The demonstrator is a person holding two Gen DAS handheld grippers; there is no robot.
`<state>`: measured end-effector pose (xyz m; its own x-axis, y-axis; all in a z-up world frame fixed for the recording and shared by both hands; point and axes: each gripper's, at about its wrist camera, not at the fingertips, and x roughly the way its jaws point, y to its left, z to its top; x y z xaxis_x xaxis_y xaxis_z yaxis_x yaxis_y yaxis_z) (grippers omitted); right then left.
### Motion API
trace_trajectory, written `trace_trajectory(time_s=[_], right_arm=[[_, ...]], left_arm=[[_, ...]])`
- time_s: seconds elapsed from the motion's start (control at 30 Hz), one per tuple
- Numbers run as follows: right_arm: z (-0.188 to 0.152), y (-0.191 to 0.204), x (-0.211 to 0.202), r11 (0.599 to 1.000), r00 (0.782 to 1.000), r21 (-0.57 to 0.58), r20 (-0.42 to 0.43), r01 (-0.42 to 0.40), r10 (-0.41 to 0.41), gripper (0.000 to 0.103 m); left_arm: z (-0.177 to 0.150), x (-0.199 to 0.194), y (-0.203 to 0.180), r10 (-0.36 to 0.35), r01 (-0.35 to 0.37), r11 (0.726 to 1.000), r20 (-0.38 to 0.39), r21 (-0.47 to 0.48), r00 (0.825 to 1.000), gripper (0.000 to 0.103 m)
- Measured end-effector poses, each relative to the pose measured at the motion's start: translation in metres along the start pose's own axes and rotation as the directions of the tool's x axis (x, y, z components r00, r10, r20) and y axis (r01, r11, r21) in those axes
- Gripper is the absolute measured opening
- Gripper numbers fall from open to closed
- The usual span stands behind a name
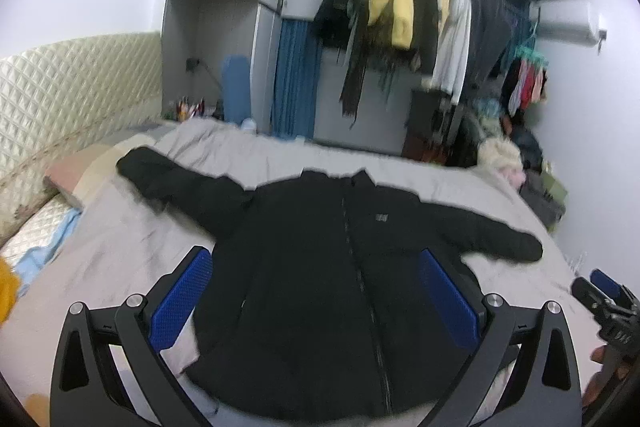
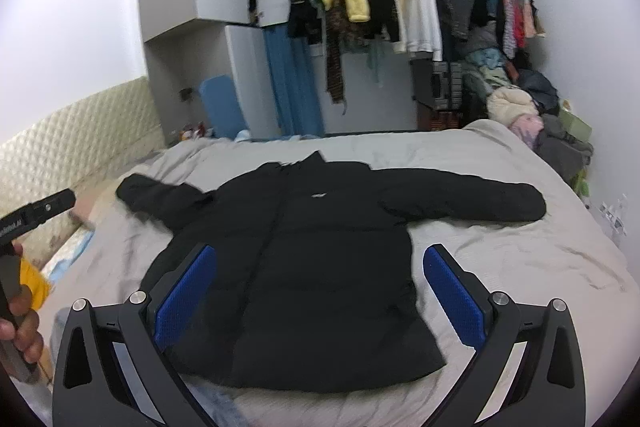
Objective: Fold large clothes
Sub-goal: 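Move the right tool to the jacket sleeve nearest it and grasp its cuff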
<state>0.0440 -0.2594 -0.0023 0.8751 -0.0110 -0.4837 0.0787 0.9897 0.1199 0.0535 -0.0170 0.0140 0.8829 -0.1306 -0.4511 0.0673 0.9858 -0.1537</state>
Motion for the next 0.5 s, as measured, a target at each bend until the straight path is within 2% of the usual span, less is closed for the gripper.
trace_trajectory(time_s=[0.23, 0.33, 0.43, 0.5], right_arm=[[-0.007, -0.046, 0.025, 0.997, 0.998, 0.046, -0.029, 0.058, -0.056, 0.103], [0.0, -0.071, 0.025, 0.993, 1.0, 0.112, -0.018, 0.024, -0.022, 0.103], [0.012, -0.086, 0.023, 0.991, 0.993, 0.065, 0.019, 0.117, -0.118, 0.103], [0.019, -0.101, 0.025, 0.989, 0.99, 0.075, 0.035, 0.131, -0.134, 0.103]], left_arm=[[-0.014, 0.058, 0.024, 0.05, -0.052, 0.998, -0.049, -0.031, 0.998, 0.103], [-0.017, 0.075, 0.033, 0.054, -0.058, 0.997, -0.07, -0.055, 0.996, 0.103], [-0.02, 0.084, 0.04, 0.063, -0.068, 0.996, -0.075, -0.066, 0.995, 0.103], [-0.022, 0.088, 0.042, 0.069, -0.074, 0.995, -0.075, -0.068, 0.995, 0.103]])
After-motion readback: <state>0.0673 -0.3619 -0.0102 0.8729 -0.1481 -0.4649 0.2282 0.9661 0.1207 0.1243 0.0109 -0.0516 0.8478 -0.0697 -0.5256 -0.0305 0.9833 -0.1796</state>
